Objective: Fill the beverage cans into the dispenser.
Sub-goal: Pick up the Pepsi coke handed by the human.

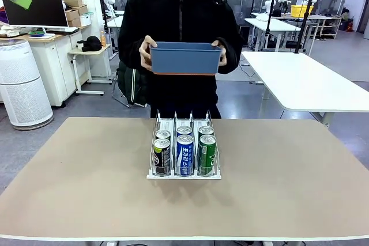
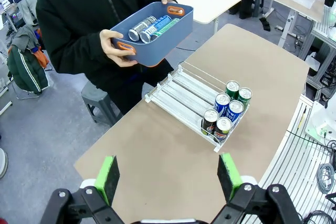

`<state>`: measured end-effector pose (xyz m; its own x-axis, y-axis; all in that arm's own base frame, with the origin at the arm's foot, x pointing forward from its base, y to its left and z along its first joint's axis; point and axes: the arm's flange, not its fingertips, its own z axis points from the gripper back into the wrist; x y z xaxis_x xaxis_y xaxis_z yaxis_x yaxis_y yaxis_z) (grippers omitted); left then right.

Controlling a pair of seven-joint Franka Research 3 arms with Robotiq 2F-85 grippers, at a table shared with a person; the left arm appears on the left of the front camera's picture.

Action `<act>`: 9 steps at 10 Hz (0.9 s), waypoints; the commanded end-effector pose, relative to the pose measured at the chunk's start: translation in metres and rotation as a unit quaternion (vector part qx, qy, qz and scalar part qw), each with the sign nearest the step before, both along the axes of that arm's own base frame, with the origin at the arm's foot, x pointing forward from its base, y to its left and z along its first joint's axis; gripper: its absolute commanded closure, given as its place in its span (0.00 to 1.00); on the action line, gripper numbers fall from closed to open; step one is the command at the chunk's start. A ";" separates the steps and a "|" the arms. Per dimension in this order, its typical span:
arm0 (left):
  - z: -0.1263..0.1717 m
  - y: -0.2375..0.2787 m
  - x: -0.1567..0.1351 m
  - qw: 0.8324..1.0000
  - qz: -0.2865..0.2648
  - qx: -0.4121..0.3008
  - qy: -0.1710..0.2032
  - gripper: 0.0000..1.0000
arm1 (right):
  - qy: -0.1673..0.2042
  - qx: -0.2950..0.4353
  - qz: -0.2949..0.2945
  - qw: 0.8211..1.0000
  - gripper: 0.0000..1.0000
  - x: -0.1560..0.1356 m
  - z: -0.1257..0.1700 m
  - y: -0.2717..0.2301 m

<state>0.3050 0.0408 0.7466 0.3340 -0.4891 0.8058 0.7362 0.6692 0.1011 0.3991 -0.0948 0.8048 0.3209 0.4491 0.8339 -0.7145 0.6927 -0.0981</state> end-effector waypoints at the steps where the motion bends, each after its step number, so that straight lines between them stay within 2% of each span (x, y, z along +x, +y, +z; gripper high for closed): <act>1: -0.001 0.001 0.000 1.000 0.001 -0.001 0.000 0.00 | 0.000 0.001 0.001 1.000 0.00 -0.001 0.000 0.000; 9: -0.001 0.001 0.000 1.000 0.001 -0.001 0.000 0.00 | 0.000 0.001 0.001 1.000 0.00 -0.001 0.000 0.000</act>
<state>0.3050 0.0408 0.7466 0.3340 -0.4891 0.8058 0.7362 0.6692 0.1011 0.3991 -0.0948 0.8048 0.3209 0.4491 0.8339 -0.7145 0.6928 -0.0981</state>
